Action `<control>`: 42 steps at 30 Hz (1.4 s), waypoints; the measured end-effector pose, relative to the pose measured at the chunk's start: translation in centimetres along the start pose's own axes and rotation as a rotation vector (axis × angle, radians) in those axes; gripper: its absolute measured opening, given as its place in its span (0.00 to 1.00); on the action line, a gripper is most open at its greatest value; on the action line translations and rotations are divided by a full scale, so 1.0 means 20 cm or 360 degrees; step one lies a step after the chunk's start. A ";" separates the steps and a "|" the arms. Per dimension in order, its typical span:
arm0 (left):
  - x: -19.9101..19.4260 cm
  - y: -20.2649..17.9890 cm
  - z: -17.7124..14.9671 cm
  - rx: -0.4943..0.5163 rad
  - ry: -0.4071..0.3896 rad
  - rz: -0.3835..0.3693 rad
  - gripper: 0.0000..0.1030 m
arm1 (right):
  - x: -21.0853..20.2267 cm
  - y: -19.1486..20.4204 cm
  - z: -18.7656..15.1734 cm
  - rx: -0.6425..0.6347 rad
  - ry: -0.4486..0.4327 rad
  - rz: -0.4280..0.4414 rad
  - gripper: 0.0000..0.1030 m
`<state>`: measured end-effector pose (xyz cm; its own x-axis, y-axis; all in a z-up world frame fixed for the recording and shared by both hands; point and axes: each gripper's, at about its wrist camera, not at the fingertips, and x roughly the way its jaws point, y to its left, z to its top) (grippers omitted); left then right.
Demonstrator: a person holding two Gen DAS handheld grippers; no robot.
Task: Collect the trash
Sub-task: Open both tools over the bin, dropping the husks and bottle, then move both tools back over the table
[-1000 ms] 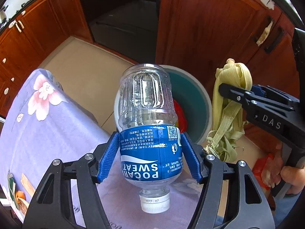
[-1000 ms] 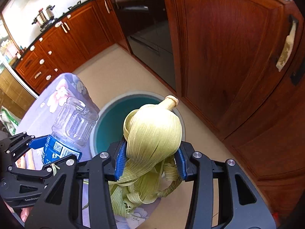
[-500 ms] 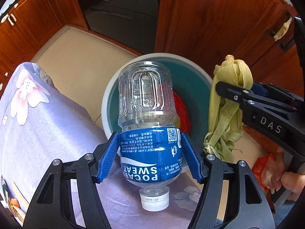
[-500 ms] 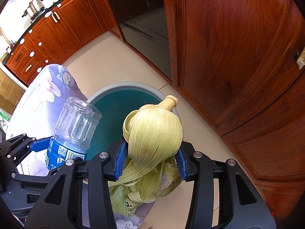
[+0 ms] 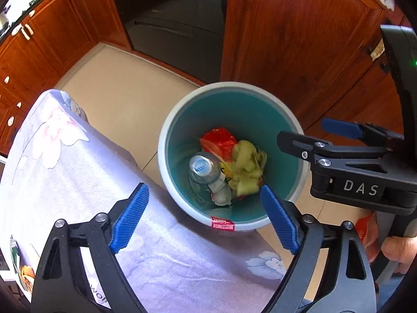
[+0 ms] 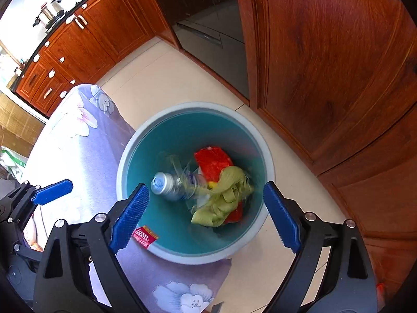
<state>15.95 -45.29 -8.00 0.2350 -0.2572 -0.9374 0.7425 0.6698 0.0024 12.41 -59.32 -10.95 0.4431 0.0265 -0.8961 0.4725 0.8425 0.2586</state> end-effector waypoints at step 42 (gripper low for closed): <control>-0.69 0.39 -0.60 -0.0243 -0.0333 -0.0015 0.96 | -0.62 0.69 -0.41 -0.0331 -0.0196 0.0033 0.92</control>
<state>11.06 -28.16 0.70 0.3651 -0.3917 -0.8445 0.6456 0.7601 -0.0735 7.19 -43.72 0.76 0.5464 -0.0102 -0.8375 0.3011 0.9355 0.1850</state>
